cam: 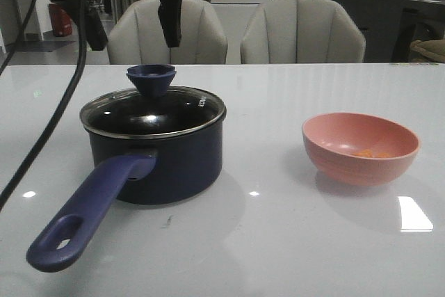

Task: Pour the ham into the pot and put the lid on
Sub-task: 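Grasp the purple lid knob with the left gripper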

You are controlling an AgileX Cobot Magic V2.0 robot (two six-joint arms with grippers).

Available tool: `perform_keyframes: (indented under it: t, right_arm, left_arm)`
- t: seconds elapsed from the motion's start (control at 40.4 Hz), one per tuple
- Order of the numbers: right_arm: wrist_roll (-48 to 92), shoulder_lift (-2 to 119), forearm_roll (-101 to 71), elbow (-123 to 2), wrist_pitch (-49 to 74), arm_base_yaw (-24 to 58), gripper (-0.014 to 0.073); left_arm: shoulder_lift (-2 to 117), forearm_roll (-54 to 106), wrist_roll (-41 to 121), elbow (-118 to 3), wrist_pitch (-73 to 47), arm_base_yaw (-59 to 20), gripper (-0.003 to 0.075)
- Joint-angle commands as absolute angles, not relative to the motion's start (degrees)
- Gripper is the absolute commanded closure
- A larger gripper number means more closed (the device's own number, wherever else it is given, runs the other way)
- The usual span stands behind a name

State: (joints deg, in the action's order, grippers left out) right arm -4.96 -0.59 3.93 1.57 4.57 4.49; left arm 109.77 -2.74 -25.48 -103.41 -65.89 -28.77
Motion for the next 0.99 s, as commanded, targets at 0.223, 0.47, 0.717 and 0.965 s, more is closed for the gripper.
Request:
perform_keyframes:
  t: [0.223,0.47,0.717,0.965]
  right_arm:
    - [-4.7,-1.7,4.7,1.2,0.0,4.1,0.0433]
    - [-4.7,-1.8,4.7,1.2,0.0,4.2,0.0433]
    - [-4.7,-1.8,4.7,1.2,0.0,4.3,0.0433]
    - [-4.7,-1.8,4.7,1.2,0.0,4.5,0.0433]
  left_arm:
    - [113.4,-1.2,-29.1,-110.1,-68.8,-31.3,0.0082]
    - [115.1,-2.0,-30.5,-110.1,-68.8,-31.3,0.0082]
    - [115.5,-2.0,-32.8,-110.1,-67.8,-31.3,0.0082]
    - [115.5,-2.8,-32.8,-110.1,-69.8,-31.0,0.0082]
